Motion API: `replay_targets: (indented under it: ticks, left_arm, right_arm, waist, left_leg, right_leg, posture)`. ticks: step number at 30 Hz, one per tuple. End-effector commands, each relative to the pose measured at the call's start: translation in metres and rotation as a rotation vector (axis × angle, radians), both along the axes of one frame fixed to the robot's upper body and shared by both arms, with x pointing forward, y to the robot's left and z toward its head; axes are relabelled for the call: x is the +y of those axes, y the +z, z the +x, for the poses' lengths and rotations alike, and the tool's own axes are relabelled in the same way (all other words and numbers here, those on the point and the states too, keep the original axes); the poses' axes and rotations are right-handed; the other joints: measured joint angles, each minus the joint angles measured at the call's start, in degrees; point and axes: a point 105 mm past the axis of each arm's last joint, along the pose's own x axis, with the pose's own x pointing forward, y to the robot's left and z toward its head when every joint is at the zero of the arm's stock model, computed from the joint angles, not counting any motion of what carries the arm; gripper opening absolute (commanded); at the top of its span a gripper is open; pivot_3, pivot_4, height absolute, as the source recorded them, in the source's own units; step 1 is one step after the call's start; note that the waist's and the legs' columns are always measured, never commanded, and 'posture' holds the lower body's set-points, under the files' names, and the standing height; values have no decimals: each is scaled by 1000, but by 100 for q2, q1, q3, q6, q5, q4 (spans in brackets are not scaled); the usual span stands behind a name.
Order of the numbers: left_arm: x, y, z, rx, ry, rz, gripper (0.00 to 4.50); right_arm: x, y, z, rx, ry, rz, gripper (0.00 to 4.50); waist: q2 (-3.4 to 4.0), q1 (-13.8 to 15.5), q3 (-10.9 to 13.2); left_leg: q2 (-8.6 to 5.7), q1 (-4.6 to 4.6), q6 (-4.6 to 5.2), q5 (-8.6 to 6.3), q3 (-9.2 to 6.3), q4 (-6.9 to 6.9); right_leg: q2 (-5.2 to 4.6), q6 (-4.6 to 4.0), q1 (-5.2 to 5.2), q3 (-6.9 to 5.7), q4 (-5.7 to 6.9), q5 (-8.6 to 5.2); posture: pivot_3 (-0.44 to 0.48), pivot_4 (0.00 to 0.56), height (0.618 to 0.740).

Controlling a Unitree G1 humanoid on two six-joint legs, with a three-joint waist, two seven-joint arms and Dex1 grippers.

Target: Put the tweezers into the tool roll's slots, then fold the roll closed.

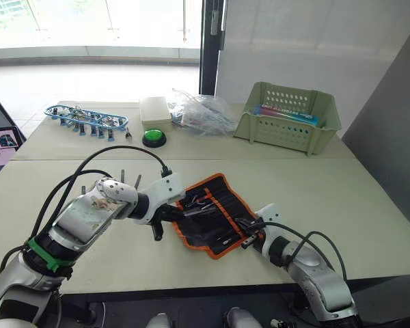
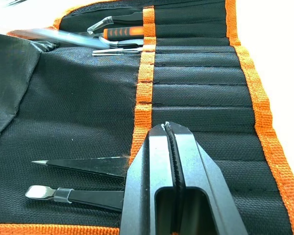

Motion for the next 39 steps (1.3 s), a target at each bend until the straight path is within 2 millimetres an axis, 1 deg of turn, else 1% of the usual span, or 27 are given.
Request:
replay_targets:
  ticks: [1, 4, 10, 14, 18, 22, 27, 35, 39]
  left_arm:
    - [0, 4, 7, -45, 2, 30, 8]
    - [-3, 2, 8, -31, 0, 26, 8]
    - [-9, -1, 18, -44, 16, 39, 8]
    - [-18, -4, 20, -41, -1, 33, 8]
    - [-20, -8, 24, -52, -3, 53, 8]
    - [-26, -8, 27, -51, 1, 35, 8]
    - [-26, -9, 32, -63, 7, 44, 8]
    - [-26, -8, 32, -70, 3, 48, 8]
    - [-33, -10, 34, -81, -14, 48, 8]
  right_arm:
    - [-5, -20, -5, 75, -18, -38, 0]
    - [-6, -21, -6, 76, -24, -38, 0]
    - [-5, -21, -8, 78, -30, -36, 0]
    - [-6, -22, -9, 79, -38, -33, 0]
    - [-6, -21, -9, 78, -45, -29, 0]
    - [-7, -21, -9, 77, -54, -28, 0]
    - [-8, -21, -10, 76, -60, -27, 0]
    - [-9, -21, -10, 75, -65, -26, 0]
    - [-9, -21, -10, 76, -65, -25, 0]
  waist:
    - [0, -1, 0]
    - [0, 7, 0]
    - [0, 15, 0]
    - [0, 22, 0]
    - [0, 14, -1]
    - [1, 29, -1]
    - [1, 33, -1]
    - [1, 32, -1]
    - [1, 37, -1]
  left_leg:
    - [0, 0, 0, 0, 0, 0]
    - [0, 0, 0, 0, -1, 0]
    - [-4, -2, 0, 0, -2, 0]
    - [-4, -4, 0, 0, -4, 0]
    - [-5, -4, 1, 0, -5, 0]
    - [-6, -5, 1, 0, -6, 1]
    - [-8, -6, 1, 1, -8, 7]
    - [-8, -9, 1, 1, -10, 7]
    - [-8, -9, 1, 1, -11, 7]
  right_leg:
    - [0, -1, -1, 0, 0, 0]
    - [1, 0, -1, 0, 1, 0]
    - [-1, 2, 0, 0, 1, 1]
    - [0, 10, 0, 0, 1, 3]
    - [0, 13, 0, 0, 1, 4]
    - [0, 15, 1, 0, 2, 5]
    - [-1, 15, 4, 0, 2, 5]
    - [0, 19, 3, 0, 3, 7]
    - [0, 20, 4, -1, 3, 8]
  posture:
    - [0, 150, 738]
    - [0, 150, 738]
    - [0, 150, 738]
    - [0, 150, 738]
    - [0, 150, 738]
    - [0, 150, 738]
    - [0, 150, 738]
    - [0, 150, 738]
    - [0, 150, 738]
